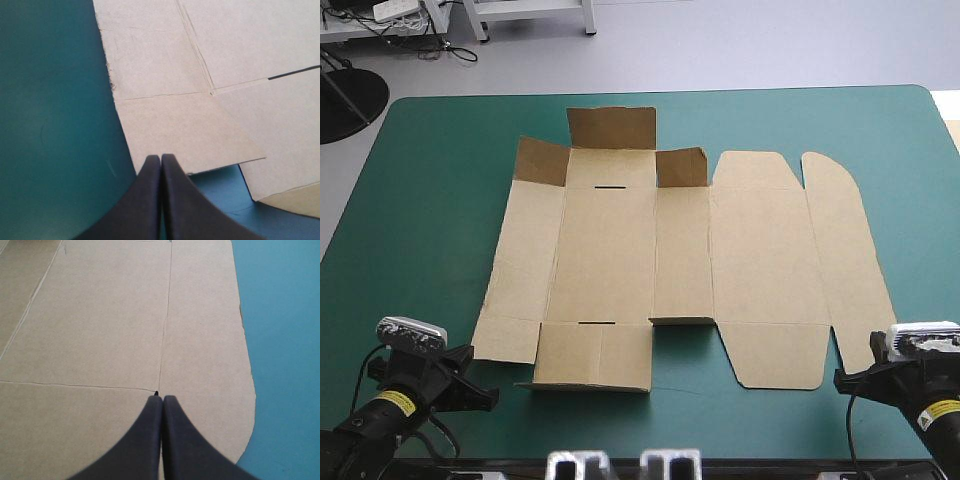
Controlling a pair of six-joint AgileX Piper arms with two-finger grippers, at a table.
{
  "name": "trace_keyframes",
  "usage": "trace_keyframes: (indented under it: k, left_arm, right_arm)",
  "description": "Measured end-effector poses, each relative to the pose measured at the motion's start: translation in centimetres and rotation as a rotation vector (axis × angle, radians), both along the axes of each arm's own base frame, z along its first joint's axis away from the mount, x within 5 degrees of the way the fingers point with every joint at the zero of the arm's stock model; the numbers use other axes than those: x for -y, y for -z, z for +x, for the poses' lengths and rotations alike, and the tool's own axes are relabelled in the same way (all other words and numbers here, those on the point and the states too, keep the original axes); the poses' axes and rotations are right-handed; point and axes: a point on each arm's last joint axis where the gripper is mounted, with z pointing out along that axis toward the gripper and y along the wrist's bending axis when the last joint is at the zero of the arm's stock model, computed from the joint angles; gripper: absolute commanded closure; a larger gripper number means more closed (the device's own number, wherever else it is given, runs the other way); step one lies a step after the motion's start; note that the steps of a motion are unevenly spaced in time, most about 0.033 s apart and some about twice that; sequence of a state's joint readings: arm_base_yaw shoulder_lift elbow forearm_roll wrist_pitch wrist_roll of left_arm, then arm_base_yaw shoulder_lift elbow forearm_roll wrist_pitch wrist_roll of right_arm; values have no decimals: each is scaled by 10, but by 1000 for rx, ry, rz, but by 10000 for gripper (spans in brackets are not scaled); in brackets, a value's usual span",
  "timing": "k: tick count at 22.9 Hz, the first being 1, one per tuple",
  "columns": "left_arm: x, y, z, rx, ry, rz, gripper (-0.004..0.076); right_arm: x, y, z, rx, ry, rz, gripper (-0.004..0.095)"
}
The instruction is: Fold the box
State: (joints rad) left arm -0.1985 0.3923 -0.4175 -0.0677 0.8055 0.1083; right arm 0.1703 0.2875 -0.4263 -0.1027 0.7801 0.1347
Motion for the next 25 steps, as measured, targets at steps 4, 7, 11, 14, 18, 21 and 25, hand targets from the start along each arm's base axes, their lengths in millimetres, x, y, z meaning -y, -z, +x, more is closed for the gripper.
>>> trace_keyframes:
  k: [4,7,11,14,18,21,25]
  left_arm:
    - [0,0,0,0,0,0,734]
    - [0,0,0,0,0,0,734]
    - [0,0,0,-3,-4,-5,734]
    - [-1,-7,-1,-14,-9,3,734]
    - [0,-49,4,72,-9,-6,734]
    - [1,-82,13,125,-10,-14,734]
    - [6,-110,35,103,-9,-10,734]
  right_arm:
    - [0,0,0,0,0,0,928]
    - [0,0,0,0,0,0,928]
    - [0,0,0,0,0,0,928]
    - [0,0,0,0,0,0,928]
    - [0,0,0,0,0,0,928]
    - [0,0,0,0,0,0,928]
    - [0,0,0,0,0,0,928]
